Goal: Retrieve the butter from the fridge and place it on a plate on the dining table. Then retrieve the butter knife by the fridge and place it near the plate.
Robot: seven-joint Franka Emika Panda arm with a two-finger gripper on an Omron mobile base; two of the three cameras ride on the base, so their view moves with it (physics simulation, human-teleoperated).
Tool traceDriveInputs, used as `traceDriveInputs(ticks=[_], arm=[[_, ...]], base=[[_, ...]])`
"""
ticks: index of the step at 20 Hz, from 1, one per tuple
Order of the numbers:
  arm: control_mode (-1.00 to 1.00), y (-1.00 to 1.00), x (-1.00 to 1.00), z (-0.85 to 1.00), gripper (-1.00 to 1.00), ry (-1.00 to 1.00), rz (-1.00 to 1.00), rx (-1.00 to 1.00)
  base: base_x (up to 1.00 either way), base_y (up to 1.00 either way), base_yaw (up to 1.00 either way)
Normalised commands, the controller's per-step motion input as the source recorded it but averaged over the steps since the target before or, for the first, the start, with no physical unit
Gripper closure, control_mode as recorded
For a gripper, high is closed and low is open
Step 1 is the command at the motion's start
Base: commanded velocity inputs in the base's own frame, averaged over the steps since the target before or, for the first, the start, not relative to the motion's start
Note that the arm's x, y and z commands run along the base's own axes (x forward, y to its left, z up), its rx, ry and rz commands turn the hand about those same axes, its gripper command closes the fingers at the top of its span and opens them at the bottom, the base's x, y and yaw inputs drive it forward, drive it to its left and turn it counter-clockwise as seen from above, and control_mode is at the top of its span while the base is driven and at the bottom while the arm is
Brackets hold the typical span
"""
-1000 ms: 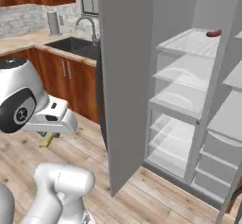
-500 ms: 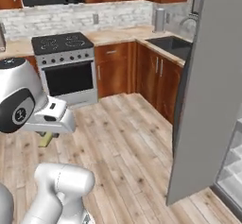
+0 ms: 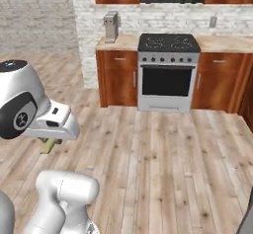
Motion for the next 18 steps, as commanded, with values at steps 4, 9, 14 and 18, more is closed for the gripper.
traceDriveInputs(ticks=[4,9,14,18], arm=[[1.00,0.00,0.00,0.00,1.00,0.00,0.00,0.00],[1.00,0.00,0.00,0.00,1.00,0.00,0.00,0.00],[1.00,0.00,0.00,0.00,1.00,0.00,0.00,0.00],[1.00,0.00,0.00,0.00,1.00,0.00,0.00,0.00]], base=[[-0.40,0.46,0.78],[-0.04,0.63,0.73],[0.29,0.85,0.44],[0.66,0.99,0.15]])
